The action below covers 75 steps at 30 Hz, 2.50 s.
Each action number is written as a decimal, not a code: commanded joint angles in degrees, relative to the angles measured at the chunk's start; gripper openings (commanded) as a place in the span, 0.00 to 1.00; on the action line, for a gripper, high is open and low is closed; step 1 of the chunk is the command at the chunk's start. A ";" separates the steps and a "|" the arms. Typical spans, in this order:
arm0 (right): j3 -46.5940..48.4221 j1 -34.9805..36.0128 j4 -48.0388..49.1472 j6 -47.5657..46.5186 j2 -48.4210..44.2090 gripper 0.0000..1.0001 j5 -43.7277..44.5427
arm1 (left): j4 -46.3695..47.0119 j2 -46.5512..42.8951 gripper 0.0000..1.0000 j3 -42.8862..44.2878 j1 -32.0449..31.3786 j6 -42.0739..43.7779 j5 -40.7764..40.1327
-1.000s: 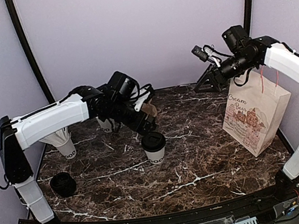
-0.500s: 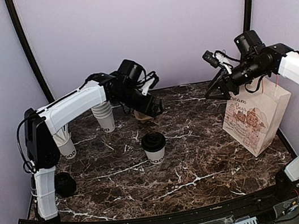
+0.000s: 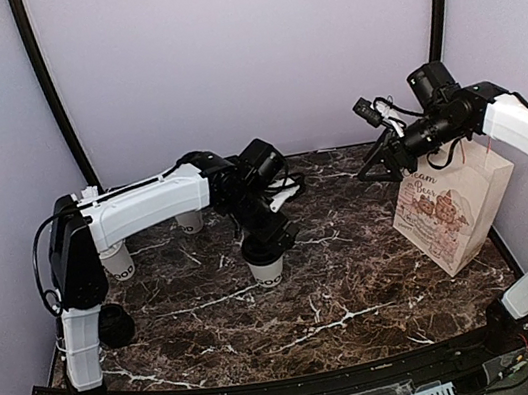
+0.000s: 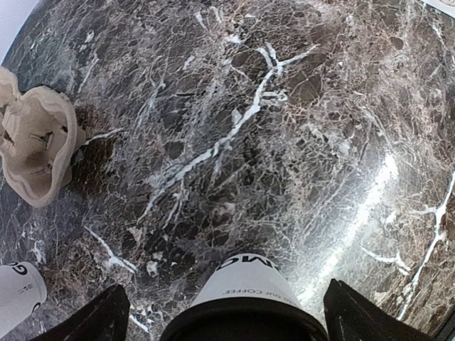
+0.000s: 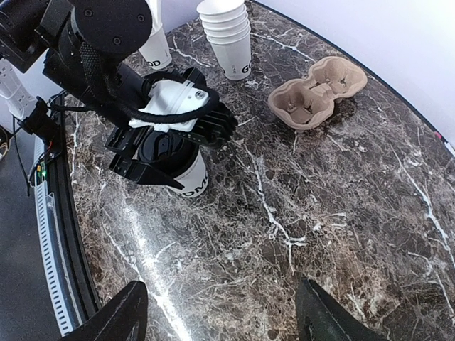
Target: Pack the takeout coffee
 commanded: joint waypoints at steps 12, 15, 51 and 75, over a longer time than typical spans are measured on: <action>-1.10 -0.27 2.25 -0.44 0.86 0.72 -2.75 | -9.80 0.12 0.99 2.73 -0.27 -4.20 0.62; -1.06 -0.26 2.26 -0.40 0.97 0.72 -3.27 | -11.00 0.12 0.99 2.72 0.01 -5.16 0.22; -2.01 -0.19 3.85 0.48 0.84 0.72 -5.07 | -12.38 -22.14 0.89 -25.77 20.83 -13.66 -7.21; 21.25 12.55 4.75 7.24 30.04 0.51 11.42 | -1.59 -37.11 0.93 -20.10 19.82 -14.40 -3.27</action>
